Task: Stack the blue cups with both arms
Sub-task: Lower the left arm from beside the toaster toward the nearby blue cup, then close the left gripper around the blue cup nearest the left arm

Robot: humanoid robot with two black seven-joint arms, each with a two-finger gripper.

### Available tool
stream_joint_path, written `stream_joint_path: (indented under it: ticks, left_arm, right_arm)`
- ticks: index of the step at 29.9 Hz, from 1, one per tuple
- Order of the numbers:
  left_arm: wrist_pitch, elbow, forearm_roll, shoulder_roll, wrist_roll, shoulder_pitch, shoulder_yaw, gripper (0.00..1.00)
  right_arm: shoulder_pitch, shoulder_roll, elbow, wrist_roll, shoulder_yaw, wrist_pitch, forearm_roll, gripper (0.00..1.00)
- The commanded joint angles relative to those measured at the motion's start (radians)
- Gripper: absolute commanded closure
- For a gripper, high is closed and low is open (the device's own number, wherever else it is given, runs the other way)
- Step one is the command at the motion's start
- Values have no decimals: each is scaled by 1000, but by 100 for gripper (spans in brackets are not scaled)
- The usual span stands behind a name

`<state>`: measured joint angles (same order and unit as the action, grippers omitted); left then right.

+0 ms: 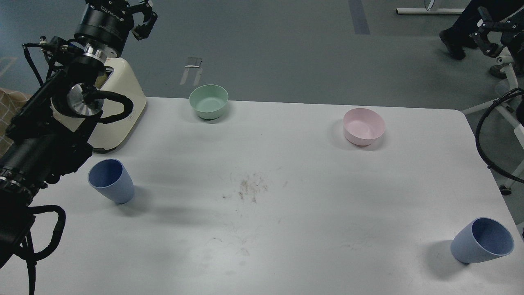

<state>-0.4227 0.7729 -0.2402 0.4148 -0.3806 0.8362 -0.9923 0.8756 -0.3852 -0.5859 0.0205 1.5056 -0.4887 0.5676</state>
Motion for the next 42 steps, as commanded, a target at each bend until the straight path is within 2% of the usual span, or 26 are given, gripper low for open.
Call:
stream_joint_path:
  ticks: [1,8,13,14,16,21,24,28,35,40,42]
  left_arm:
    - [-22,11,-8,25,-1,-11,4,2]
    - [-15,213,-120,194,-1,-118,8,2]
    - [-15,458,-437,369,-14,-251,-15,3]
    - [-15,459,-438,369,-14,-252,-15,3]
    - [-15,520,-542,445,-30,-287,-22,3]
    - [-15,575,-677,573,-70,-318,-14,3]
    - [-16,632,-763,634,-77,-336,-2,3]
    - [-15,703,-919,662,-77,-373,-2,3]
    - [-15,798,-1374,679,-75,-377,-2,5]
    - [-15,798,-1648,680,-81,-378,40,7]
    - [-15,798,-1703,684,-98,-376,72,8]
  right_arm:
    - [-3,-9,1,-1,1,0,0,0]
    - [-10,-12,2,7,15,0,0,0]
    - [-18,-12,0,7,18,0,0,0]
    - [-18,-12,0,7,18,0,0,0]
    - [-29,-12,0,7,18,0,-2,0]
    - [-58,-14,-6,9,19,0,-6,0]
    - [-64,-18,-6,10,21,0,-8,0]
    - [-66,-18,-6,18,39,0,-8,0]
    - [-95,-21,-8,19,56,0,-8,0]
    - [-121,-29,-15,19,79,0,-8,0]
    - [-132,-41,-29,21,84,0,-8,0]
